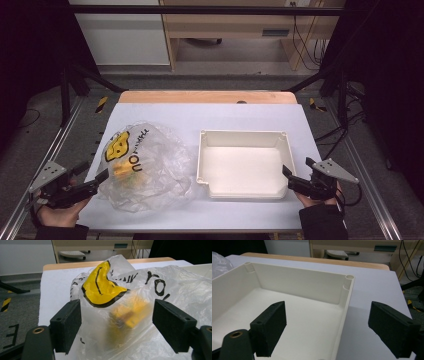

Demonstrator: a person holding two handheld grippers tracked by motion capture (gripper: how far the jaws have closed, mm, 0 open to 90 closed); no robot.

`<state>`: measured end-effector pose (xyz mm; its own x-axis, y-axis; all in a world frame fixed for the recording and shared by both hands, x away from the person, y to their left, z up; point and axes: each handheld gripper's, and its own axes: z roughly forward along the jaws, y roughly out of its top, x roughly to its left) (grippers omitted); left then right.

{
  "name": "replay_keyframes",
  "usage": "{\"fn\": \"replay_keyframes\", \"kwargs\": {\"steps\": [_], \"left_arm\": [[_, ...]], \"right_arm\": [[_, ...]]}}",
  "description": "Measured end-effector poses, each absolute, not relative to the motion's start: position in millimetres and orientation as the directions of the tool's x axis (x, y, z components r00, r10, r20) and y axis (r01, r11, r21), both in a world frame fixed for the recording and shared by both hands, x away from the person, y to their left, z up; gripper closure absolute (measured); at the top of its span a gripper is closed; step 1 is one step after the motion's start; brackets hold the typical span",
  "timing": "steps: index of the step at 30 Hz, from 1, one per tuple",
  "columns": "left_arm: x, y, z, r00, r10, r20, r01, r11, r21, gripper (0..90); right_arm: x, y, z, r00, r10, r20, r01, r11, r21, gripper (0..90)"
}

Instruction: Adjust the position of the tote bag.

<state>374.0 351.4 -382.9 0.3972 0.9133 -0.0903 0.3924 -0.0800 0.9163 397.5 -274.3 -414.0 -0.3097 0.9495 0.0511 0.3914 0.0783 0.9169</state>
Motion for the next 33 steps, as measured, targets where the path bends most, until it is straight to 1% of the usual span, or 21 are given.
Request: {"fn": "replay_keyframes", "kwargs": {"steps": [10, 15, 26, 33], "left_arm": [[375.2, 333.3, -378.5, 0.436, 0.898, -0.052, 0.369, -0.126, 0.921, 23.0], [376.8, 326.2, -374.7, 0.453, 0.89, -0.049, 0.36, -0.132, 0.923, 23.3], [386.3, 290.2, -362.0, 0.502, 0.865, -0.021, 0.342, -0.176, 0.923, 25.0], [391.7, 276.0, -353.8, 0.519, 0.855, -0.008, 0.323, -0.188, 0.927, 25.5]], "right_arm": [[396.9, -269.7, -413.2, -0.317, 0.947, 0.044, 0.393, 0.089, 0.915, 15.1], [397.3, -266.9, -413.6, -0.324, 0.945, 0.042, 0.393, 0.094, 0.915, 15.1], [398.2, -259.0, -412.6, -0.34, 0.94, 0.037, 0.397, 0.108, 0.911, 15.1], [397.5, -257.1, -411.9, -0.346, 0.938, 0.033, 0.394, 0.113, 0.912, 15.1]]}}
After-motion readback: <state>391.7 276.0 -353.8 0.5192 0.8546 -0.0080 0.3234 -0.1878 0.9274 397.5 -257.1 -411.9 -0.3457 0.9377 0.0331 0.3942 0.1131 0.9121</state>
